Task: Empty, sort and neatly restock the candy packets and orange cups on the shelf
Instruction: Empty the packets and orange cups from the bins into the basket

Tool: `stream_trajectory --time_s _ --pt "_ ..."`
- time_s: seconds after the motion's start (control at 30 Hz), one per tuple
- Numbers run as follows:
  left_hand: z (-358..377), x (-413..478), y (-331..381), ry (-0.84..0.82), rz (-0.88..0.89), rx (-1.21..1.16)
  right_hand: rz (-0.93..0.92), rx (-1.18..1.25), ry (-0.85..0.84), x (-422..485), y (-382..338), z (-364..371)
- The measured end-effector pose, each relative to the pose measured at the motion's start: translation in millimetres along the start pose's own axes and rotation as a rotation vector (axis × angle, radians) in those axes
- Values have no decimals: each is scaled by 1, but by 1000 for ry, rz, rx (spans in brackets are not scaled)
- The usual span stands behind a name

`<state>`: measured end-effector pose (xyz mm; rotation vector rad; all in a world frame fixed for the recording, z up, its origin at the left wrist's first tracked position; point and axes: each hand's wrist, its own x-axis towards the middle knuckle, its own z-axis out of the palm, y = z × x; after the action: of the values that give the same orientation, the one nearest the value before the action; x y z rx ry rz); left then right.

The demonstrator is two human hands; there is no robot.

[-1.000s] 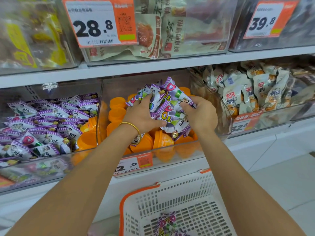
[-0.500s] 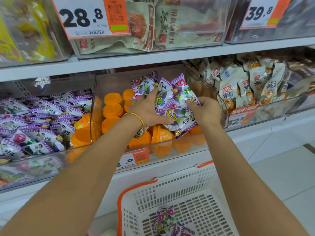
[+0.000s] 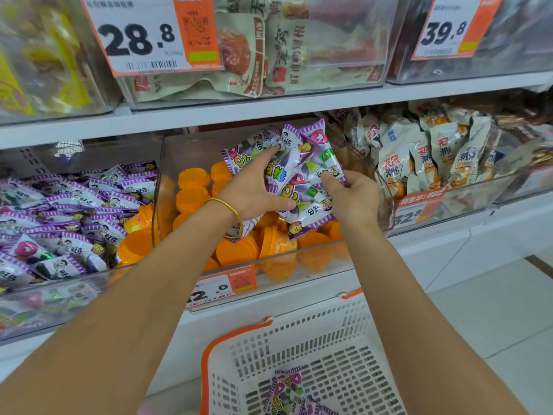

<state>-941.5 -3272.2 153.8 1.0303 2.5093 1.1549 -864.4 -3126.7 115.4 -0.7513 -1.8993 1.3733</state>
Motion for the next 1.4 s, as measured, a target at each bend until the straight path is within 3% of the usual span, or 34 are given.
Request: stream_trajectory --time_s 0.27,0.43,0.57,0.7,0.97,1.07,1.17,1.3,1.4 --pt "11 -19 49 -36 140 -35 74 167 51 -28 -13 -55" --pt "51 -71 74 -68 176 -157 53 128 79 -80 -13 -117" --pt "113 -128 60 -106 159 -177 147 137 22 -132 32 -157" --pt "174 -162 14 -181 -14 -205 265 85 -16 -159 111 -151" --pt "243 -186 -127 -297 -428 -117 452 -302 -348 -183 237 -59" --pt "261 -193 -163 -273 -432 -68 549 -371 -418 -193 277 -37" --pt "276 -199 -186 -381 -451 12 662 -429 -522 -206 297 -29" --pt "276 -200 -203 -483 -509 107 764 -222 -723 -208 287 -22" --pt "260 -195 -206 -391 -521 217 876 -256 -902 -205 276 -22"
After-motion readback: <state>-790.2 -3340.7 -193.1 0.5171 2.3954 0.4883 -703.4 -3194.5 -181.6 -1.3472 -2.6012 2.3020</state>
